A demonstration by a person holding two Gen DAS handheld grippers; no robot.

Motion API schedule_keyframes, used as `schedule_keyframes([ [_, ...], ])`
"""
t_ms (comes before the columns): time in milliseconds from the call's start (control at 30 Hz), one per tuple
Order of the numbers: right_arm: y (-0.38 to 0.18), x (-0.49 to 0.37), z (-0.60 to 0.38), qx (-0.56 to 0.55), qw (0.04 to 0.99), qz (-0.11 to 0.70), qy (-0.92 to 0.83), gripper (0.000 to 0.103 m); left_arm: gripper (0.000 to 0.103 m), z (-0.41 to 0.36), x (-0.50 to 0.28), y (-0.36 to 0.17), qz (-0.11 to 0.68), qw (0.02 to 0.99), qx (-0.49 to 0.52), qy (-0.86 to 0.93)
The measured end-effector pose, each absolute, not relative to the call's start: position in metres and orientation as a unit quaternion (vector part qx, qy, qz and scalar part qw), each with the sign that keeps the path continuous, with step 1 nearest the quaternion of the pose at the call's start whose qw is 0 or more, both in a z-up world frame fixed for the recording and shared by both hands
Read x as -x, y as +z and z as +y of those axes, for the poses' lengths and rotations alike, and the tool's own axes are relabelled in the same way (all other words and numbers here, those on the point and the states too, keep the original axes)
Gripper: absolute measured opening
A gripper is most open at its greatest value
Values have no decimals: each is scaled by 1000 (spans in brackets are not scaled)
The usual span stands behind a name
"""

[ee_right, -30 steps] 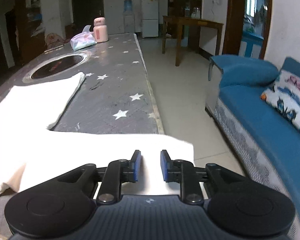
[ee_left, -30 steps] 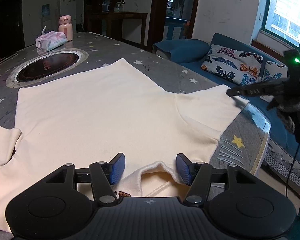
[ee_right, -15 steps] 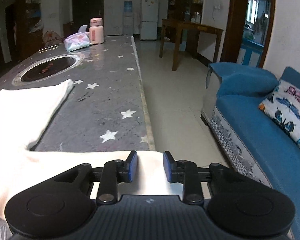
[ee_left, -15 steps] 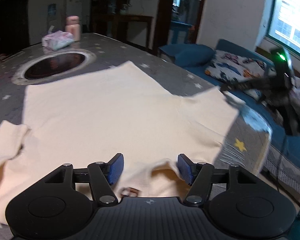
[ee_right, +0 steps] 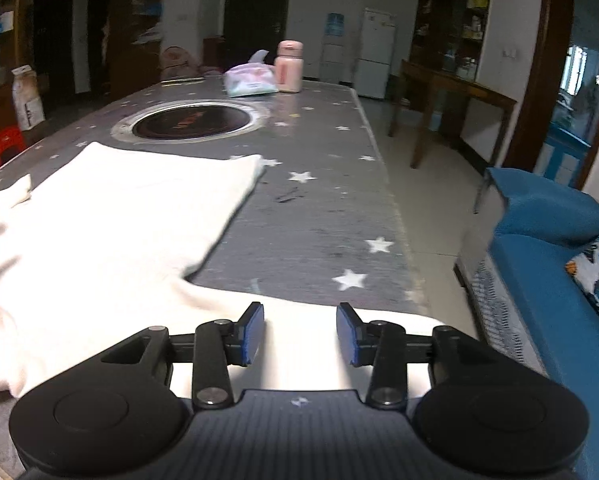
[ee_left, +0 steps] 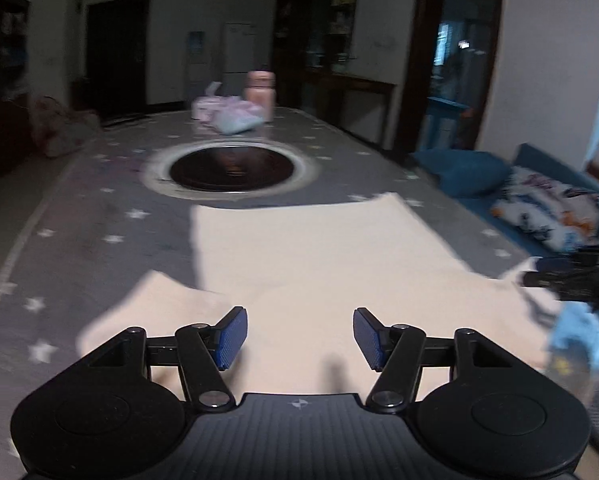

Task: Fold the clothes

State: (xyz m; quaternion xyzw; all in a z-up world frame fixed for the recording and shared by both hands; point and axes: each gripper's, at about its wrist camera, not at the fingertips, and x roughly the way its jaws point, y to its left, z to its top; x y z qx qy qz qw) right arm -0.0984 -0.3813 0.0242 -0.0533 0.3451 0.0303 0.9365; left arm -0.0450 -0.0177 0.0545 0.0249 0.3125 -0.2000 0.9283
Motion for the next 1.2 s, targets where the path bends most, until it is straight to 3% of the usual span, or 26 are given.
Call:
schedule_keyframes([
  [33, 24, 98, -379, 53, 936, 345, 32, 40, 43, -14, 39, 54, 316, 930, -27, -189],
  [67, 23, 98, -377, 53, 936, 346, 34, 40, 42, -12, 32, 52, 317, 931, -31, -178],
  [400, 34, 104, -359, 52, 935, 342, 81, 41, 44, -9, -2, 21, 341, 929, -58, -130],
  [467, 37, 105, -351, 56, 934, 340, 95, 41, 31, -5, -4, 18, 345, 928, -49, -128],
  [500, 39, 104, -347, 58, 933, 340, 103, 41, 19, -1, -5, 18, 345, 929, -39, -128],
  [600, 42, 104, -335, 65, 931, 337, 122, 41, 7, 14, -2, 22, 337, 933, -9, -128],
  [1200, 49, 100, -277, 107, 914, 329, 211, 43, 4, 137, 54, 49, 269, 959, 60, 65],
])
